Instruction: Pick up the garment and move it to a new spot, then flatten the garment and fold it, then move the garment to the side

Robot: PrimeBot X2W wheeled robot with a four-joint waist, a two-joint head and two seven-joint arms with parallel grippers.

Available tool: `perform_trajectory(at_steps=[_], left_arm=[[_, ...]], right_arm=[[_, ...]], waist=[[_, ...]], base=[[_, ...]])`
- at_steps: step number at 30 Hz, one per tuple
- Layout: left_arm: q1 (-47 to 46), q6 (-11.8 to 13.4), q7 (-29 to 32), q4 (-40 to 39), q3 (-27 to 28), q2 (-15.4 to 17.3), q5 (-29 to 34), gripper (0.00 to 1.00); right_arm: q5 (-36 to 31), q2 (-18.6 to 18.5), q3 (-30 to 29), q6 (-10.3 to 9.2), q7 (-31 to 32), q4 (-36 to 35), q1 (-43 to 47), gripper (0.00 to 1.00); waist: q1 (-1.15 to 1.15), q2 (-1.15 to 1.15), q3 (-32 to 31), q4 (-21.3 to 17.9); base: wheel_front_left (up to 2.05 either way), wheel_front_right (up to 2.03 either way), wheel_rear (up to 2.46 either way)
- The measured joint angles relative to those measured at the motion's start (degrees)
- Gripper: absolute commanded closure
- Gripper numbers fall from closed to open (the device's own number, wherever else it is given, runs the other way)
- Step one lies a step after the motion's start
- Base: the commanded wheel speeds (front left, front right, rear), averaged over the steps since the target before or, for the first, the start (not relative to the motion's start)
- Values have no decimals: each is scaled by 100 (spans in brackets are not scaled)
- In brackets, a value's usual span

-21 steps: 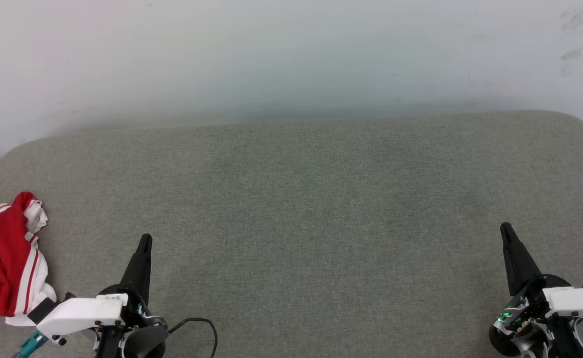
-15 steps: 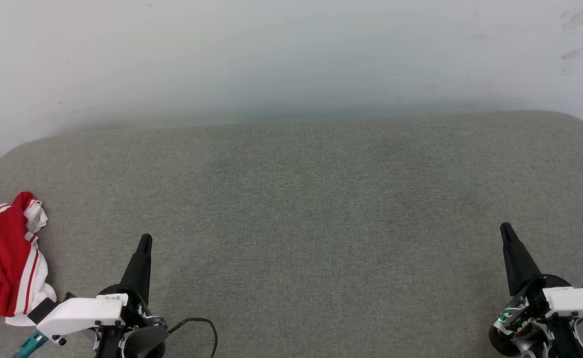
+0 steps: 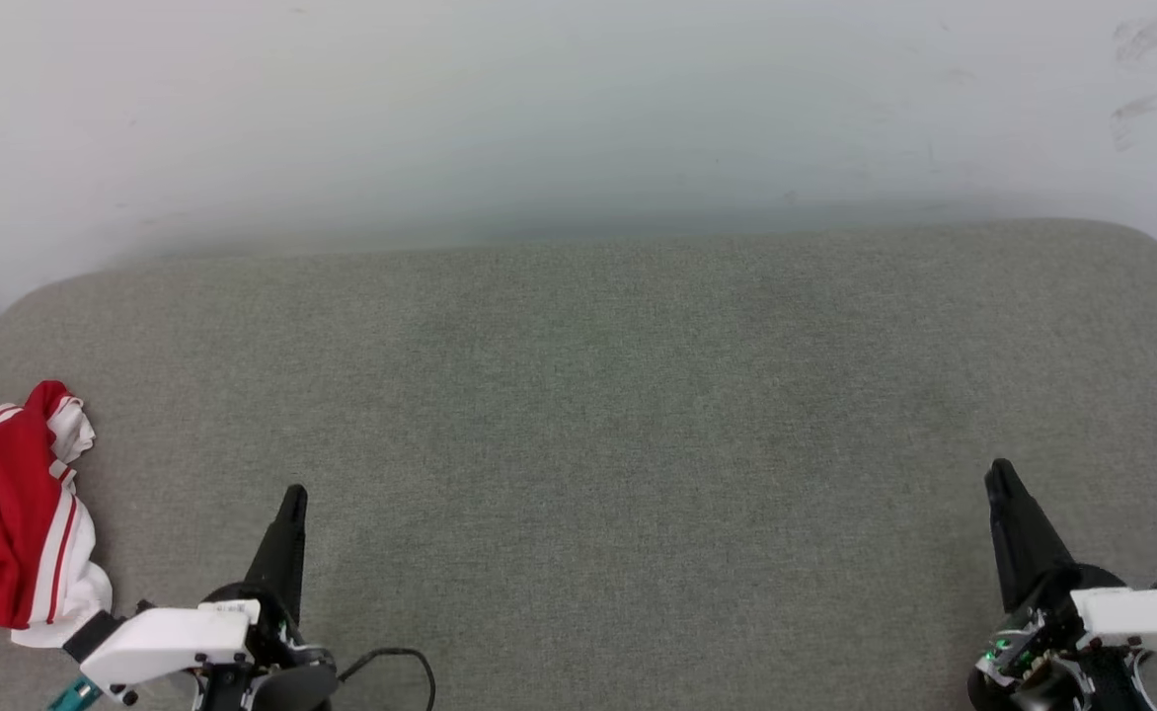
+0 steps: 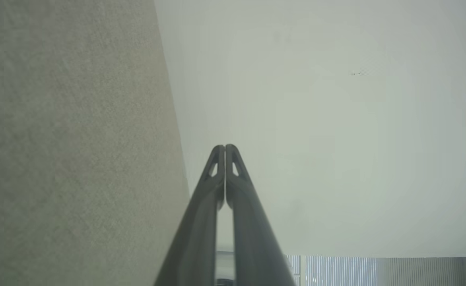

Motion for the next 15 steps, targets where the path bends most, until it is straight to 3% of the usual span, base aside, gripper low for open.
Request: perform_trajectory(at_steps=[15], left_arm=[[73, 8, -377, -113, -415, -11, 76, 0]], right_arm=[[-144, -2, 270, -1, -369, -124, 110, 0]], waist=[[0, 0, 7, -4]], base=[[0, 0, 0]])
